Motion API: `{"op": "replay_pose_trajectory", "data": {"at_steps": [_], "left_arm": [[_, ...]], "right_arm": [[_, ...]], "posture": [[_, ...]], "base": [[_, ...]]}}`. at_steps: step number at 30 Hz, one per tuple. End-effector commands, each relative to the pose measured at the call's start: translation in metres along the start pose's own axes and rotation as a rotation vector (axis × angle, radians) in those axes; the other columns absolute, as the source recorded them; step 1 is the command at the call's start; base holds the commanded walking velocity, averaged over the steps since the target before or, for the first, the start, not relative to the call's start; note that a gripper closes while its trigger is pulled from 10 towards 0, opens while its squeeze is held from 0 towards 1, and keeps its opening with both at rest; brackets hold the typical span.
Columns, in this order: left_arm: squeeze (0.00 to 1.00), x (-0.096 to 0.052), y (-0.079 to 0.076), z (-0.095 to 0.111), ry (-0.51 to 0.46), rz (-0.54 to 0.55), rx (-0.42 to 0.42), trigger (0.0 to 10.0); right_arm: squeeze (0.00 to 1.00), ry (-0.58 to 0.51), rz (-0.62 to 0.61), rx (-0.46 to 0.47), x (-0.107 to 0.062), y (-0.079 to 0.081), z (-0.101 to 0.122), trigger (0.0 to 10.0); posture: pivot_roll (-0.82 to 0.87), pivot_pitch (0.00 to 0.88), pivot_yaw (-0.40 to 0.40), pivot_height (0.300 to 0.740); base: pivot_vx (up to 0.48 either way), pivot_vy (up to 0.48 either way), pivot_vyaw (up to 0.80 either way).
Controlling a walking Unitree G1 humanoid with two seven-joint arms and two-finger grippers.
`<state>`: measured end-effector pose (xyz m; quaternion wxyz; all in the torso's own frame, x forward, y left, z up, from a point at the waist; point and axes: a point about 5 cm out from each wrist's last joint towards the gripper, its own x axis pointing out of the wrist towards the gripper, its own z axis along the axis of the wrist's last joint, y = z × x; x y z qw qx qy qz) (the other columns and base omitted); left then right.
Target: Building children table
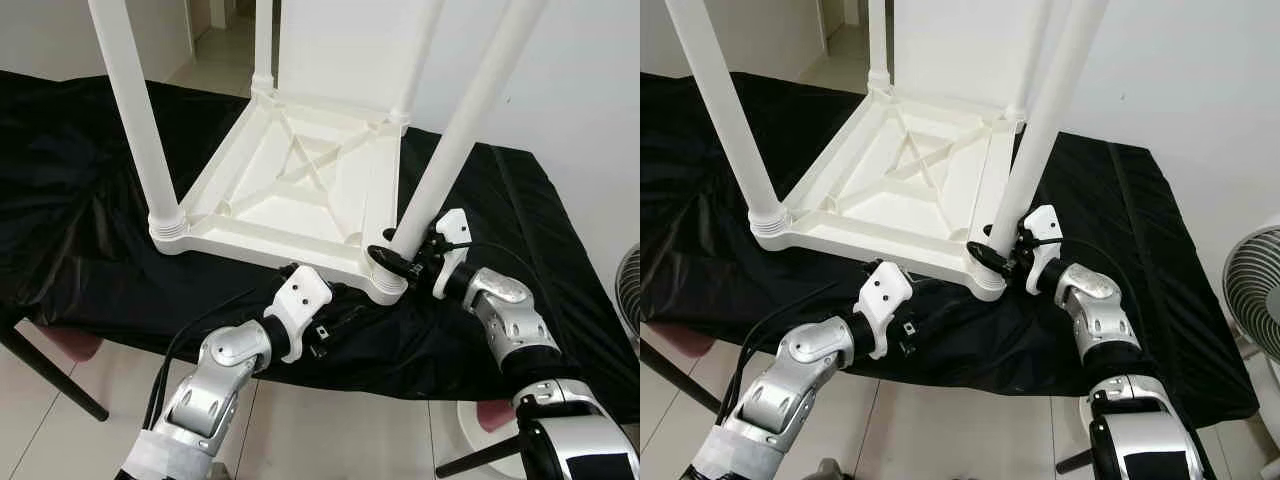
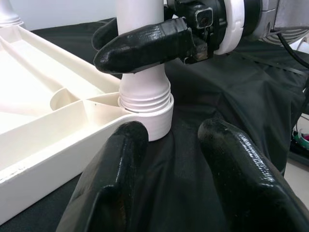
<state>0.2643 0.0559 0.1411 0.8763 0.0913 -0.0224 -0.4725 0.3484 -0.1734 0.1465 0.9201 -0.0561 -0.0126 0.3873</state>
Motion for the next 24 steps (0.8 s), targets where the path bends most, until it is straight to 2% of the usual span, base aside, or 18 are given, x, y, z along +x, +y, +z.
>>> {"op": "replay_pose_trajectory", "data": {"at_steps": [1,3,7,9,10,13,16,19,24], "left_arm": [[0.00,0.002,0.003,0.001,-0.008,0.025,0.005,10.0],[0.00,0.003,0.008,0.004,-0.017,0.052,0.004,10.0],[0.00,0.003,0.011,0.006,-0.020,0.061,0.005,10.0],[0.00,0.003,0.013,0.007,-0.020,0.068,0.007,10.0],[0.00,0.003,0.013,0.007,-0.020,0.068,0.007,10.0],[0.00,0.002,0.014,0.006,-0.017,0.069,0.006,10.0],[0.00,0.002,0.014,0.006,-0.017,0.068,0.006,10.0],[0.00,0.002,0.014,0.006,-0.015,0.068,0.006,10.0],[0.00,0.003,0.014,0.005,-0.016,0.067,0.005,10.0]], "right_arm": [[0.00,0.062,-0.069,0.041,0.001,0.002,-0.014,0.0],[0.00,0.068,-0.188,0.067,0.004,0.002,-0.018,0.0],[0.00,0.057,-0.240,0.093,0.006,0.004,-0.019,0.0],[0.00,0.015,-0.329,0.113,0.013,0.016,-0.016,0.0],[0.00,0.015,-0.329,0.113,0.013,0.016,-0.016,0.0],[0.00,-0.017,-0.473,0.167,0.017,0.026,-0.014,0.0],[0.00,-0.032,-0.523,0.175,0.017,0.028,-0.013,0.0],[0.00,-0.022,-0.699,0.166,0.018,0.037,-0.012,0.0],[0.00,0.009,-0.802,0.170,0.018,0.045,-0.012,0.0]], "posture": [[0.14,0.035,-0.104,0.740],[0.14,0.036,-0.100,0.740],[0.14,0.036,-0.100,0.740],[0.13,0.041,-0.090,0.740],[0.13,0.041,-0.090,0.740],[0.13,0.041,-0.088,0.740],[0.13,0.041,-0.088,0.740],[0.13,0.036,-0.089,0.740],[0.13,0.035,-0.090,0.740]], "base": [[0.000,0.000,0.00],[0.000,0.000,0.00],[0.000,0.000,0.00],[0.000,0.000,0.00],[0.000,0.000,0.00],[0.000,0.000,0.00],[0.000,0.000,0.00],[0.000,0.000,0.00],[0.000,0.000,0.00]]}}
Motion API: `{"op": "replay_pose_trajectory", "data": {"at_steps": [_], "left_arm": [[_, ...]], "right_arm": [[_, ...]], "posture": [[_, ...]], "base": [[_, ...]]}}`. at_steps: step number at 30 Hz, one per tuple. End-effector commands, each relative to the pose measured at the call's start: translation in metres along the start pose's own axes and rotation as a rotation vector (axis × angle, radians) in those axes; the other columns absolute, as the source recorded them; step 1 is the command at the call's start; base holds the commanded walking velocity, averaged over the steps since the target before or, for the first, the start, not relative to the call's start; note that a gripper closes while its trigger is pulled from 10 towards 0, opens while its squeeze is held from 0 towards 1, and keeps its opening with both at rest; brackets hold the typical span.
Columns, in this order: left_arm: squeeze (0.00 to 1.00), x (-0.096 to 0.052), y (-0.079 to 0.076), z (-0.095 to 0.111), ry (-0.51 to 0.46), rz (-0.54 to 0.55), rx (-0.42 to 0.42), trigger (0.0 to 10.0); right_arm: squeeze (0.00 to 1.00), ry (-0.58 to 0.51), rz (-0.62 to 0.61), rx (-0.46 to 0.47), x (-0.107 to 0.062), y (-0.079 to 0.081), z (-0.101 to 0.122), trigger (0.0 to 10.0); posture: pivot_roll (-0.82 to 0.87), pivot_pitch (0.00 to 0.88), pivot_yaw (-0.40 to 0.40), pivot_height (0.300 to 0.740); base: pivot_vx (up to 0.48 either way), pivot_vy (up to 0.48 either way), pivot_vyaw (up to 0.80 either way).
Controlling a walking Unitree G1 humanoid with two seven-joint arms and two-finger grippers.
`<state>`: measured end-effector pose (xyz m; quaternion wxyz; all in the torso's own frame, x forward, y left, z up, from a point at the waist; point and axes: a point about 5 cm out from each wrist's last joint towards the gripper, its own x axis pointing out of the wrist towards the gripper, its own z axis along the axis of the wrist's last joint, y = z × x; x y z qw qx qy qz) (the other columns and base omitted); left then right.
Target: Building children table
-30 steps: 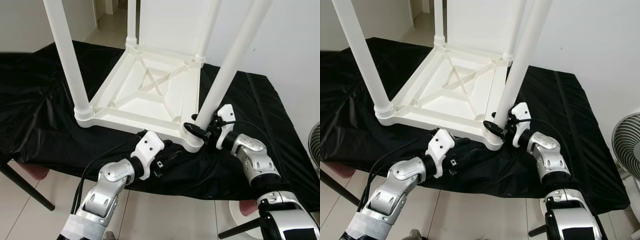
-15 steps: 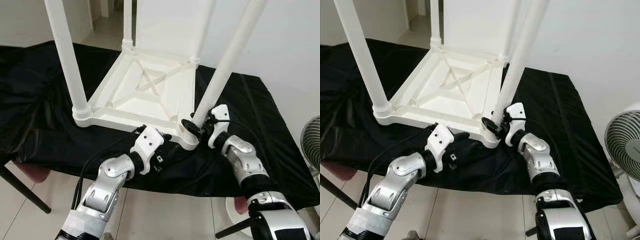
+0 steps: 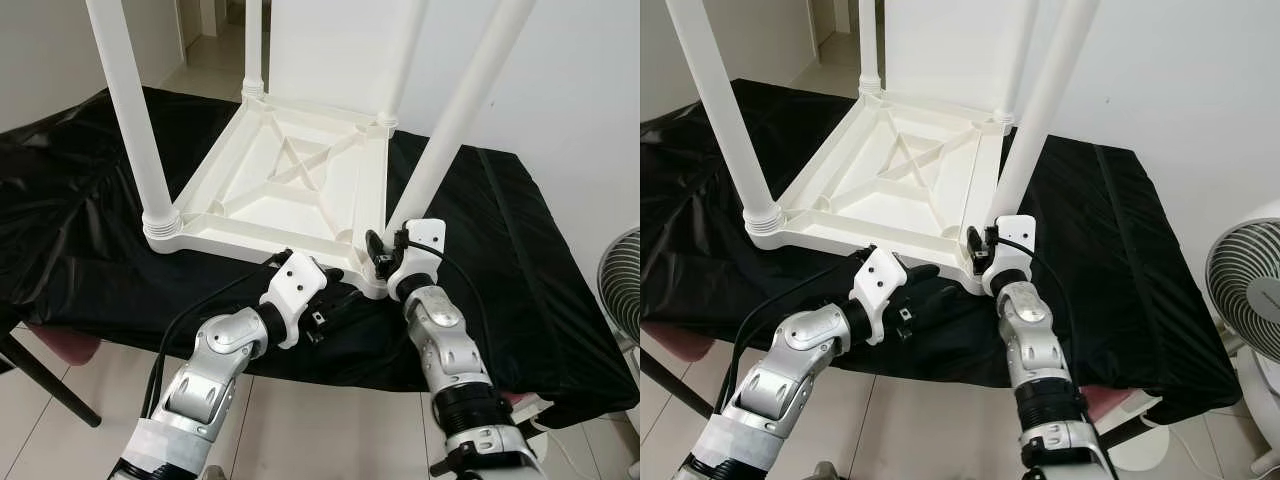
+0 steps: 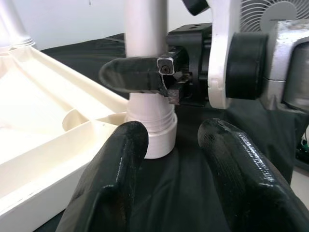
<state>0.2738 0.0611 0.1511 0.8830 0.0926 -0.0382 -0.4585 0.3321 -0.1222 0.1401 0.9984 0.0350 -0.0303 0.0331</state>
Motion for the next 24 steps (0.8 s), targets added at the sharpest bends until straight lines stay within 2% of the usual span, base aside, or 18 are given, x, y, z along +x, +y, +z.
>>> {"op": "replay_pose_trajectory", "data": {"at_steps": [1,6,9,10,11,14,15,24], "left_arm": [[0.00,0.002,0.001,-0.003,0.008,0.034,-0.011,10.0],[0.00,0.001,-0.001,-0.003,0.009,0.034,-0.015,10.0],[0.00,0.000,-0.001,-0.003,0.010,0.034,-0.016,10.0],[0.00,-0.001,-0.001,-0.004,0.012,0.036,-0.016,10.0],[0.00,-0.001,-0.001,-0.004,0.015,0.039,-0.017,10.0],[0.00,-0.001,-0.002,-0.005,0.016,0.041,-0.018,10.0],[0.00,-0.002,-0.002,-0.005,0.017,0.043,-0.018,10.0],[0.00,-0.005,-0.002,-0.006,0.026,0.049,-0.019,10.0]], "right_arm": [[0.00,0.064,-0.073,-0.014,-0.003,-0.009,-0.010,0.0],[0.00,0.086,-0.193,-0.031,-0.008,-0.010,-0.011,0.0],[0.00,0.086,-0.195,-0.033,-0.008,-0.012,-0.011,0.0],[0.00,0.089,-0.199,-0.042,-0.009,-0.014,-0.011,6.7],[0.00,0.081,-0.206,-0.057,-0.010,-0.018,-0.010,10.0],[0.00,0.074,-0.212,-0.068,-0.011,-0.020,-0.009,10.0],[1.00,0.071,-0.215,-0.070,-0.013,-0.021,-0.008,10.0],[1.00,-0.022,-0.152,-0.012,-0.036,-0.022,0.001,10.0]], "posture": [[0.13,0.035,-0.090,0.740],[0.14,0.034,-0.094,0.740],[0.14,0.035,-0.096,0.740],[0.14,0.036,-0.100,0.740],[0.14,0.036,-0.102,0.740],[0.14,0.036,-0.102,0.740],[0.14,0.036,-0.103,0.740],[0.13,0.044,-0.098,0.740]], "base": [[0.000,0.000,0.00],[0.000,0.000,0.00],[0.000,0.000,0.00],[0.000,0.000,0.00],[0.000,0.000,0.00],[0.000,0.000,0.00],[0.000,0.000,0.00],[0.000,0.000,0.00]]}}
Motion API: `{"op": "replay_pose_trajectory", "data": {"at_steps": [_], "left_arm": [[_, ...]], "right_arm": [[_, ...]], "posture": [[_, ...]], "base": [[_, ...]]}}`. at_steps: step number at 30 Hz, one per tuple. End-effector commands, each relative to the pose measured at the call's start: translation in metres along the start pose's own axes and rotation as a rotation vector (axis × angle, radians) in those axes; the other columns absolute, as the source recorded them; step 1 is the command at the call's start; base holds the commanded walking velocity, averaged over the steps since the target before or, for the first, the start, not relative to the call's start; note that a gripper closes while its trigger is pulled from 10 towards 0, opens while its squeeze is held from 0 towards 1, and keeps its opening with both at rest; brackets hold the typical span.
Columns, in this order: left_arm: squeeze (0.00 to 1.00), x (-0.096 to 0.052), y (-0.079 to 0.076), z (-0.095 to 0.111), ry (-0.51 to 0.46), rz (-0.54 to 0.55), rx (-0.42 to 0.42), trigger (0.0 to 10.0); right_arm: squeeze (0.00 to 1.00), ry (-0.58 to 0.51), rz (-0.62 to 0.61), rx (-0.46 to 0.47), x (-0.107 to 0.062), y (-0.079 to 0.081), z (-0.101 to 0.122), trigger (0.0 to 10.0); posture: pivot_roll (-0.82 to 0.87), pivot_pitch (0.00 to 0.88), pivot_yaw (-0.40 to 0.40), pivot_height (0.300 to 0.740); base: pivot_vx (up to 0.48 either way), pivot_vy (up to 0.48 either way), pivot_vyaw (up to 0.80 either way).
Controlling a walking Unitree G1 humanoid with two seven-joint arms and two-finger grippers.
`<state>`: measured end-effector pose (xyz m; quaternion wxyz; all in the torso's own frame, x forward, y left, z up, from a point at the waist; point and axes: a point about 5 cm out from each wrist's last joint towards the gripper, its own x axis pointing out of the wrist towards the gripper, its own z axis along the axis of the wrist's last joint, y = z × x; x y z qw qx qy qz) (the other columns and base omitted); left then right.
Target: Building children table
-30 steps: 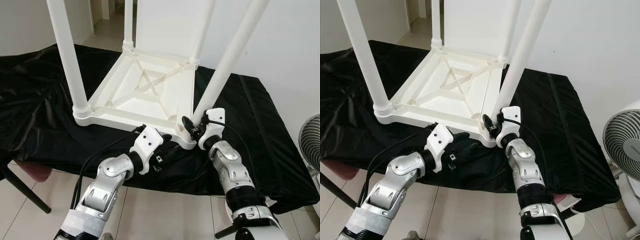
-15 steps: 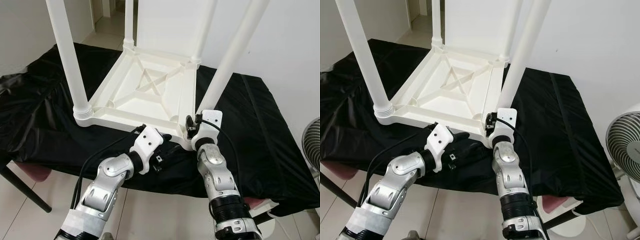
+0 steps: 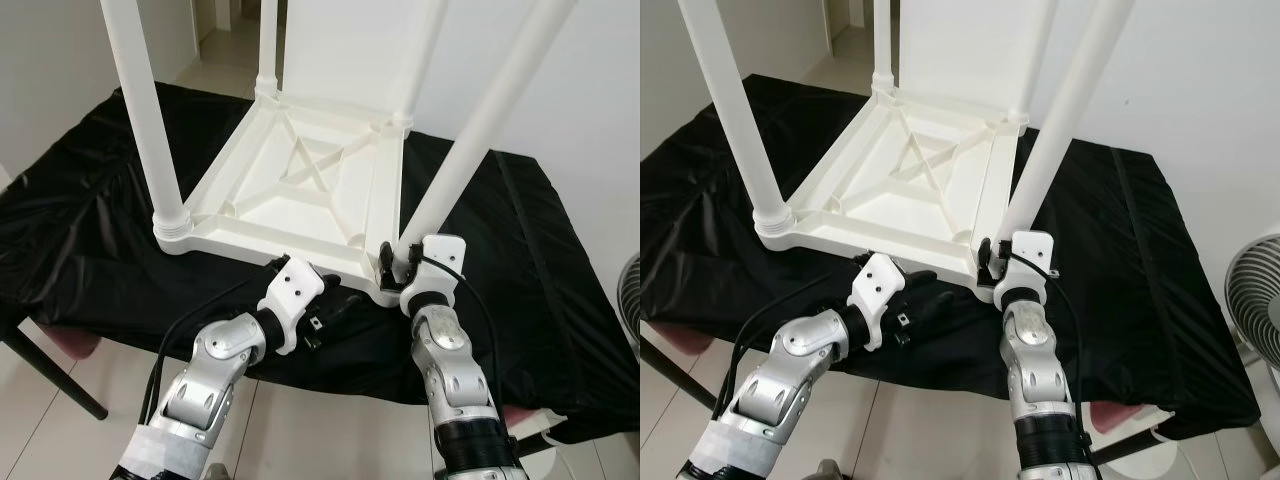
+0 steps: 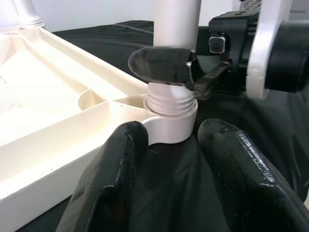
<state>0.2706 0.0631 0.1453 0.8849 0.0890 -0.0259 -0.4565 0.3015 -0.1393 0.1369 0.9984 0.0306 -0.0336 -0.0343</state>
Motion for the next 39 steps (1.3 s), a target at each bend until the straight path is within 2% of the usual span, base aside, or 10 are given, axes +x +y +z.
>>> {"op": "replay_pose_trajectory", "data": {"at_steps": [1,7,8,18,19,22,23,25,26,39], "left_arm": [[0.00,-0.001,0.000,-0.001,0.007,0.046,-0.002,10.0],[0.00,-0.003,0.001,-0.002,0.018,0.038,-0.001,10.0],[0.00,-0.003,0.001,-0.002,0.021,0.037,-0.001,10.0],[0.00,-0.006,0.006,-0.002,0.033,0.032,0.010,10.0],[0.00,-0.006,0.007,-0.002,0.034,0.031,0.012,10.0],[0.00,-0.006,0.008,-0.002,0.034,0.030,0.013,10.0],[0.00,-0.006,0.008,-0.001,0.034,0.030,0.014,10.0],[0.00,-0.006,0.008,-0.001,0.035,0.030,0.014,10.0],[0.00,-0.008,0.012,-0.002,0.042,0.040,0.023,10.0],[0.00,-0.017,0.034,-0.001,0.064,0.099,0.069,10.0]], "right_arm": [[1.00,-0.011,-0.017,0.001,-0.004,-0.008,0.001,10.0],[1.00,-0.045,0.046,0.015,-0.025,-0.012,0.009,10.0],[0.00,-0.049,0.072,0.024,-0.031,-0.013,0.011,10.0],[0.00,-0.071,0.186,0.032,-0.061,-0.017,0.018,10.0],[0.00,-0.066,0.206,0.033,-0.063,-0.016,0.017,9.0],[0.00,-0.057,0.227,0.035,-0.066,-0.015,0.017,9.0],[0.00,-0.049,0.238,0.037,-0.068,-0.014,0.016,4.6],[0.00,-0.043,0.246,0.039,-0.069,-0.013,0.016,4.6],[0.00,-0.029,0.312,0.058,-0.072,-0.006,0.013,0.0],[0.00,0.004,0.538,0.120,-0.068,0.017,0.011,0.2]], "posture": [[0.13,0.044,-0.098,0.740],[0.11,0.063,-0.088,0.740],[0.11,0.065,-0.085,0.740],[0.08,0.078,-0.063,0.740],[0.08,0.079,-0.063,0.740],[0.08,0.079,-0.063,0.740],[0.08,0.082,-0.057,0.740],[0.08,0.082,-0.057,0.740],[0.09,0.085,-0.058,0.740],[0.11,0.080,-0.065,0.740]], "base": [[0.000,0.000,0.00],[0.000,0.000,0.00],[0.000,0.000,0.00],[0.000,0.000,0.00],[0.000,0.000,0.00],[0.000,0.000,0.00],[0.000,0.000,0.00],[0.000,0.000,0.00],[0.000,0.000,0.00],[0.000,0.000,0.00]]}}
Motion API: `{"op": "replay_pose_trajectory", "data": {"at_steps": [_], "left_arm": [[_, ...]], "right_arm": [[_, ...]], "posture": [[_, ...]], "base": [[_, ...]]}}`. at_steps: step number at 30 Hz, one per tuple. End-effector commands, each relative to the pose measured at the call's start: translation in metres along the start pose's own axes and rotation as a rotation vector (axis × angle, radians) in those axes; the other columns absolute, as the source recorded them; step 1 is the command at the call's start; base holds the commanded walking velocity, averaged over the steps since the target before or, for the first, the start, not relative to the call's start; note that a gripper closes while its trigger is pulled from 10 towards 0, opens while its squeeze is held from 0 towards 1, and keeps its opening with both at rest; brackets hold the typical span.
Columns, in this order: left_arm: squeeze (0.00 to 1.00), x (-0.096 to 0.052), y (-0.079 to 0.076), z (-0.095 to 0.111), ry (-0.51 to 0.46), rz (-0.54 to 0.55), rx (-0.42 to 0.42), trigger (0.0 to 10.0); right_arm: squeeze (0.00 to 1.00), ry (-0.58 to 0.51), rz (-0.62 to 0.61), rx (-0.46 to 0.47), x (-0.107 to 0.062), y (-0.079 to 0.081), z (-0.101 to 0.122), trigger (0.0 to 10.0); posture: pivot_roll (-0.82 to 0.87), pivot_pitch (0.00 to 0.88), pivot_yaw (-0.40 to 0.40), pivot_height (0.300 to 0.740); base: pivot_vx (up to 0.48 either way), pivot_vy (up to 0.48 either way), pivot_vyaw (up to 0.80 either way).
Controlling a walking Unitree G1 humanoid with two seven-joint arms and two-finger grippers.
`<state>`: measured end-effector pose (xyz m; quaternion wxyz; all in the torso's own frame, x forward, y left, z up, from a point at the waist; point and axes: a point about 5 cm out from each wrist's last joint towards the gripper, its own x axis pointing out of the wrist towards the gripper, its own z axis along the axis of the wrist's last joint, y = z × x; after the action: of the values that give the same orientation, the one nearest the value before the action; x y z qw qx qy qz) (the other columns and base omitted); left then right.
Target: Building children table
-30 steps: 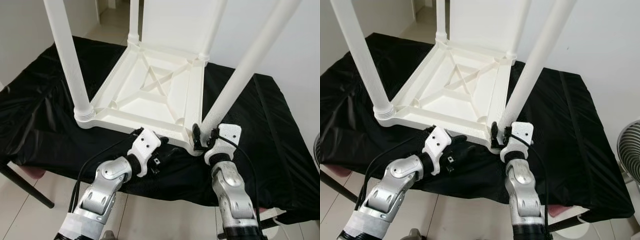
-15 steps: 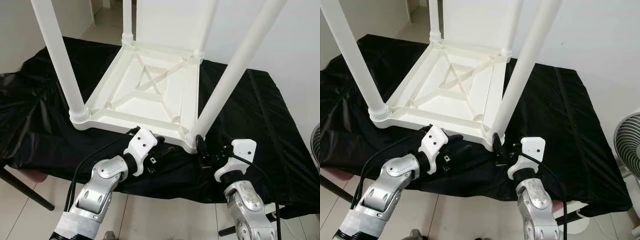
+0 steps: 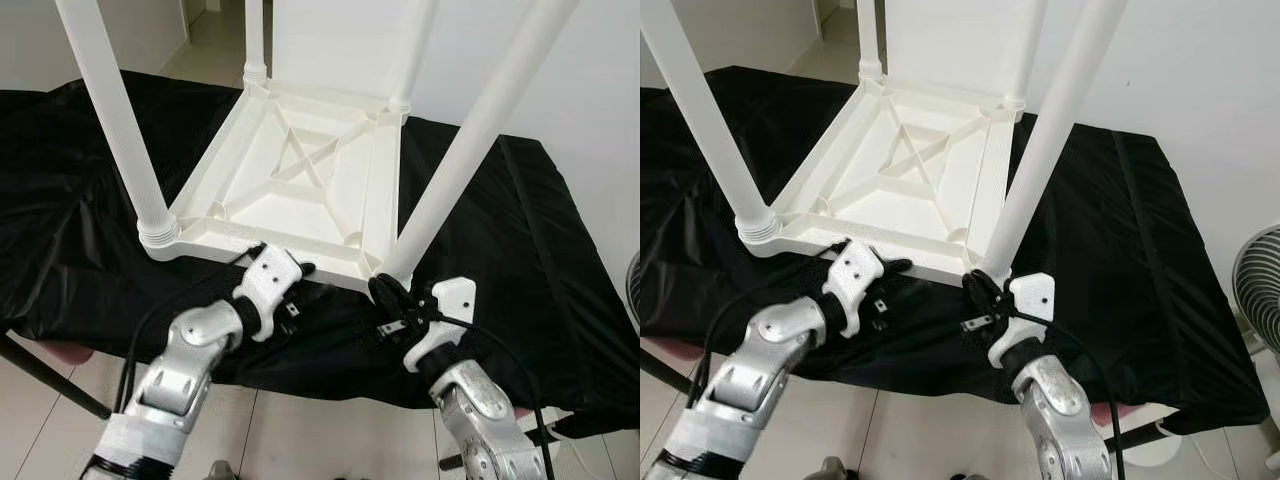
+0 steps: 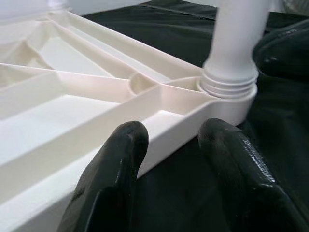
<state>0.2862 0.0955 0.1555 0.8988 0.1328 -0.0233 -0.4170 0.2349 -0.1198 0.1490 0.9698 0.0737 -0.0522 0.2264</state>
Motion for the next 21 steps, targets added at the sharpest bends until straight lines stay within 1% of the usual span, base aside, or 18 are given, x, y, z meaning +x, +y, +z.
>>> {"op": "replay_pose_trajectory", "data": {"at_steps": [1,2,3,4,5,8,10,12,16,17,19,20,21], "left_arm": [[0.00,0.000,0.000,-0.004,0.012,0.019,-0.006,10.0],[0.00,-0.001,0.003,-0.005,0.016,0.025,0.000,10.0],[0.00,-0.001,0.003,-0.005,0.016,0.025,0.000,10.0],[0.00,-0.001,0.006,-0.005,0.019,0.032,0.005,10.0],[0.00,-0.001,0.006,-0.005,0.019,0.032,0.005,10.0],[0.00,-0.002,0.010,-0.004,0.019,0.043,0.011,10.0],[0.00,-0.002,0.010,-0.004,0.019,0.044,0.011,10.0],[0.00,-0.001,0.010,-0.004,0.016,0.042,0.010,10.0],[0.00,0.000,0.010,-0.003,0.013,0.043,0.008,10.0],[0.00,0.001,0.011,-0.003,0.012,0.042,0.013,10.0],[0.00,0.001,0.011,-0.003,0.012,0.042,0.013,10.0],[0.00,0.001,0.012,-0.003,0.011,0.043,0.016,10.0],[0.00,0.001,0.012,-0.003,0.011,0.043,0.016,10.0]], "right_arm": [[0.00,0.021,0.014,0.018,0.000,0.001,-0.004,0.2],[0.00,0.018,0.022,0.020,0.003,0.001,-0.004,1.3],[0.00,0.018,0.022,0.020,0.003,0.001,-0.004,1.3],[0.00,0.014,0.020,0.020,0.007,0.001,-0.005,10.0],[0.00,0.014,0.020,0.020,0.007,0.001,-0.005,10.0],[0.00,-0.015,-0.022,0.025,0.023,-0.002,-0.007,10.0],[0.00,-0.023,-0.035,0.025,0.026,-0.003,-0.007,10.0],[0.00,-0.032,-0.065,0.040,0.034,-0.004,-0.010,10.0],[0.00,-0.040,-0.089,0.057,0.039,-0.004,-0.013,10.0],[0.00,-0.049,-0.140,0.071,0.043,-0.007,-0.015,10.0],[0.00,-0.049,-0.140,0.071,0.043,-0.007,-0.015,10.0],[0.00,-0.057,-0.177,0.073,0.043,-0.010,-0.014,10.0],[0.00,-0.057,-0.177,0.073,0.043,-0.010,-0.014,10.0]], "posture": [[0.11,0.080,-0.065,0.740],[0.12,0.080,-0.064,0.740],[0.12,0.080,-0.064,0.740],[0.12,0.079,-0.063,0.740],[0.12,0.079,-0.063,0.740],[0.11,0.079,-0.062,0.740],[0.11,0.079,-0.062,0.740],[0.11,0.083,-0.064,0.740],[0.11,0.083,-0.063,0.740],[0.11,0.082,-0.060,0.740],[0.11,0.082,-0.060,0.740],[0.11,0.082,-0.061,0.740],[0.11,0.082,-0.061,0.740]], "base": [[0.000,0.000,0.00],[0.000,0.000,0.00],[0.000,0.000,0.00],[0.000,0.000,0.00],[0.000,0.000,0.00],[0.000,0.000,0.00],[0.000,0.000,0.00],[0.000,0.000,0.00],[0.000,0.000,0.00],[0.000,0.000,0.00],[0.000,0.000,0.00],[0.000,0.000,0.00],[0.000,0.000,0.00]]}}
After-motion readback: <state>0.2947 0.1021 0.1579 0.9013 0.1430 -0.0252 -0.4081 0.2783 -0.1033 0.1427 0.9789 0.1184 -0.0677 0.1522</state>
